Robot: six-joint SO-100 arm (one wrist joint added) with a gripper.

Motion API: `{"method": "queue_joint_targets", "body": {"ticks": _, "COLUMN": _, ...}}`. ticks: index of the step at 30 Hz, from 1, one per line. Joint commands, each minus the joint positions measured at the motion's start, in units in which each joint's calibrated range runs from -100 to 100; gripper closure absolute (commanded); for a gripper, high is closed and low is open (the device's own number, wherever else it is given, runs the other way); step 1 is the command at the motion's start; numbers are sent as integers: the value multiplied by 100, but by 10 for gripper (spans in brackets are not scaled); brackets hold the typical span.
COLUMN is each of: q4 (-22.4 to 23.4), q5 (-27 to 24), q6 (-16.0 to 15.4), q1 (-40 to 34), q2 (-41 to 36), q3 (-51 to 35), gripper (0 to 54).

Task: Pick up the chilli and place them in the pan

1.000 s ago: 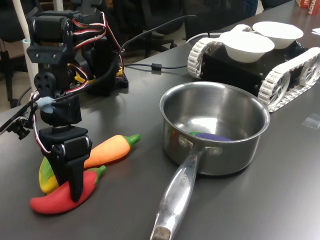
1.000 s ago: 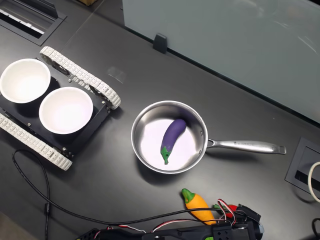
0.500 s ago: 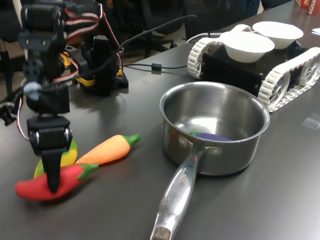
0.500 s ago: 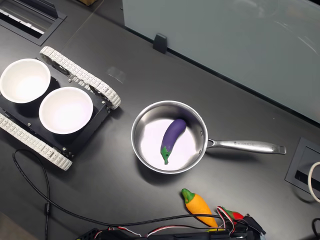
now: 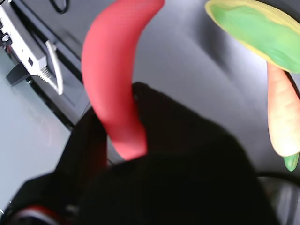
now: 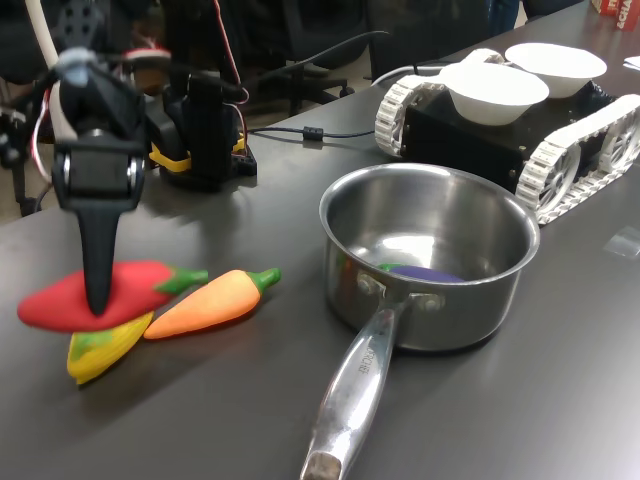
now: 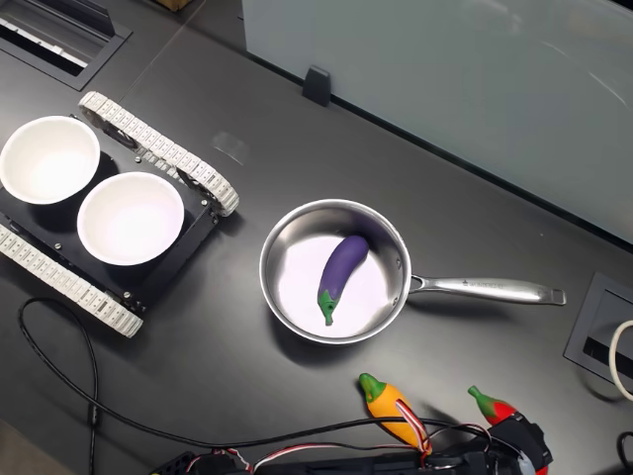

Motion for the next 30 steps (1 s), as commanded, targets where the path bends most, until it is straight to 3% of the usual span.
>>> {"method": "queue_joint_targets", "body": {"ticks": 1, "q4": -24, "q5": -151, "q6": 8, "q1": -129, "q2": -1005, "q3": -101, "gripper": 536}}
{"method": "queue_joint_targets", "body": {"ticks": 12, "q4": -7, "q5": -552, "q6": -18, "q1": -633, "q2": -1967, "q3": 72, "gripper": 536}}
{"method": "queue_joint_targets", "body": {"ticks": 18, "q4": 334, "q5": -674, "q6": -18, "q1": -920, "q2": -2271, "q3": -119, "gripper": 536}}
{"method": "queue_joint_targets", "body": {"ticks": 30, "q4": 308, "q5": -894, "q6": -18, "q1": -1574, "q2": -3190, "q3": 54, "gripper": 536}}
